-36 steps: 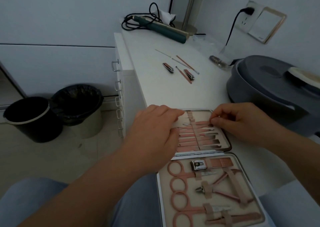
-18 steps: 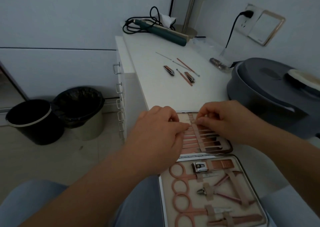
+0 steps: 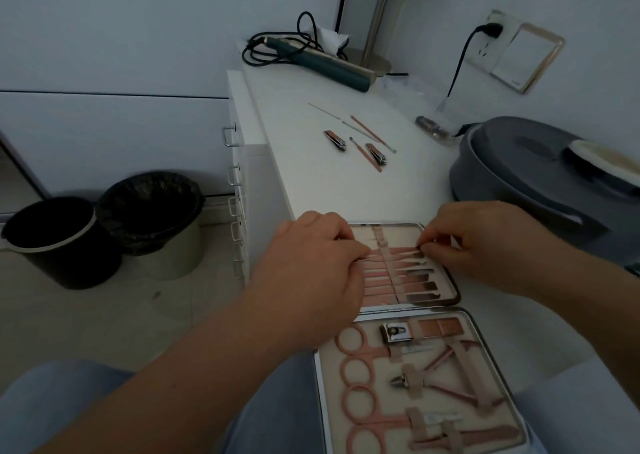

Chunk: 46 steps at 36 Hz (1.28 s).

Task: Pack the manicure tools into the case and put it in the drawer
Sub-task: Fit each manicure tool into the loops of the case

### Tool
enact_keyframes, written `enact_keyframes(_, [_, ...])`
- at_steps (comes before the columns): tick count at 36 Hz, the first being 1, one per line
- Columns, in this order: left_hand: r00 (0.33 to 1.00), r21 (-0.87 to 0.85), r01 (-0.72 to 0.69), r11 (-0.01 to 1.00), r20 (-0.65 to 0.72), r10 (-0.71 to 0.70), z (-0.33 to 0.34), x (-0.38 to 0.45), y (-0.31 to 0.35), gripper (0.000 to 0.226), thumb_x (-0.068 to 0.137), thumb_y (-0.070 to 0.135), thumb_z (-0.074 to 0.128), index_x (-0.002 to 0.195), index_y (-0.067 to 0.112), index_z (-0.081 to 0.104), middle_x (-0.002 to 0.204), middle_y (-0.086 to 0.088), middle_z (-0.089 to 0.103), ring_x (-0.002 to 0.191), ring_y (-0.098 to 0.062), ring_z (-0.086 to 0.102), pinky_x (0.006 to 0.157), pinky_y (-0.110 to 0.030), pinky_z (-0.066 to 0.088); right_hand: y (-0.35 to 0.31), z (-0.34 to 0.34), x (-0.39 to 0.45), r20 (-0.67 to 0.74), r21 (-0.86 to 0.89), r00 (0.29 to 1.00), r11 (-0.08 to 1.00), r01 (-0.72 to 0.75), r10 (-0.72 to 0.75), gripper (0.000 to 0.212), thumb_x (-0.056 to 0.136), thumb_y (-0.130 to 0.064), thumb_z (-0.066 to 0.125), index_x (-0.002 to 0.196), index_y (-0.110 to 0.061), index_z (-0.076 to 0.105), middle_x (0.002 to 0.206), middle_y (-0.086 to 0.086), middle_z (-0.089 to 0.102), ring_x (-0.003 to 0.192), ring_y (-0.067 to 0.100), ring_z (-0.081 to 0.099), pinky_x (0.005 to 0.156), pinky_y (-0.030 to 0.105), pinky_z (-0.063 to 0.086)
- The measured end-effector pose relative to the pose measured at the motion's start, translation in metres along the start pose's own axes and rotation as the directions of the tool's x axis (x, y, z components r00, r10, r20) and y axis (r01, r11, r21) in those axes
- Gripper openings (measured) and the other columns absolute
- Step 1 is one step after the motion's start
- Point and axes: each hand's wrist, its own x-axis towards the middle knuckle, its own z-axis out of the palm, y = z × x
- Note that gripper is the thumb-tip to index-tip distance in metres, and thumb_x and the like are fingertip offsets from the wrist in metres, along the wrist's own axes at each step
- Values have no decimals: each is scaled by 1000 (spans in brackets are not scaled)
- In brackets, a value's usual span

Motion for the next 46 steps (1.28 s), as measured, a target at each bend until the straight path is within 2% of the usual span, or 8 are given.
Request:
enact_keyframes(11, [997, -43, 23, 999, -75, -26, 1, -4, 1, 30, 80, 26, 46, 93, 19, 72, 92, 2, 65, 88, -18, 56, 82, -33, 40, 2, 4, 7, 20, 22, 997, 997, 67, -68, 19, 85, -38, 49, 95, -32, 64, 74, -23, 44, 69, -9, 43, 61, 6, 30])
enact_keyframes(19, [996, -70, 34, 997, -82, -39, 1, -4, 2, 27, 79, 24, 48, 91, 17, 72, 90, 1, 66, 85, -19, 57, 78, -38, 47, 1, 7, 2, -16, 90, 999, 995, 36, -34, 16, 83, -33, 54, 91, -28, 67, 74, -21, 48, 68, -5, 46, 64, 10, 35])
enact_keyframes(25, [995, -59, 33, 998, -94, -38, 1, -4, 3, 25, 78, 23, 51, 88, 16, 73, 87, 1, 66, 82, -19, 58, 77, -32, 45, -1, 7, 0, -20, 140, 1000, 990, 6, -3, 13, 84, -29, 57, 91, -26, 67, 81, -17, 54, 75, 1, 51, 71, 19, 45])
enact_keyframes(31, [996, -80, 37, 996, -79, -44, -1, -3, 2, 32, 79, 26, 45, 97, 18, 70, 96, 3, 65, 91, -15, 55, 83, -25, 37, 0, 9, -1, -9, 225, 999, 974, -40, 44, 8, 83, -27, 60, 87, -29, 66, 78, -19, 55, 74, -3, 53, 65, 9, 39])
enact_keyframes(34, [996, -138, 47, 989, -72, -58, -8, 2, -2, 36, 79, 29, 42, 103, 18, 67, 102, 2, 64, 95, -13, 53, 86, -22, 36, -1, 9, -1, -12, 265, 998, 962, -63, 69, 9, 82, -26, 61, 81, -35, 62, 76, -17, 56, 71, -1, 53, 64, 13, 41])
enact_keyframes(37, [983, -214, 70, 974, -151, -104, -19, 8, -14, 29, 84, 27, 51, 109, 22, 64, 109, 6, 62, 103, -9, 51, 87, -17, 30, -5, 10, 5, -58, 289, 994, 955, -72, 92, 8, 81, -27, 60, 80, -35, 61, 76, -15, 59, 72, 0, 54, 66, 19, 45])
enact_keyframes(43, [987, -167, 63, 984, -134, -85, -18, 9, -30, 21, 83, 20, 57, 99, 22, 69, 106, 8, 65, 101, -9, 54, 86, -16, 32, -13, 10, 36, -160, 409, 971, 908, -97, 176, 8, 83, -29, 56, 79, -35, 59, 75, -19, 58, 73, 1, 56, 65, 15, 44])
enact_keyframes(46, [983, -209, 70, 975, -151, -103, -7, 4, -33, 18, 83, 16, 59, 95, 23, 71, 109, 12, 64, 103, -2, 50, 85, -8, 30, -13, 12, 61, -200, 459, 949, 879, -131, 246, 11, 85, -30, 57, 77, -38, 56, 74, -19, 58, 72, 0, 55, 64, 14, 42])
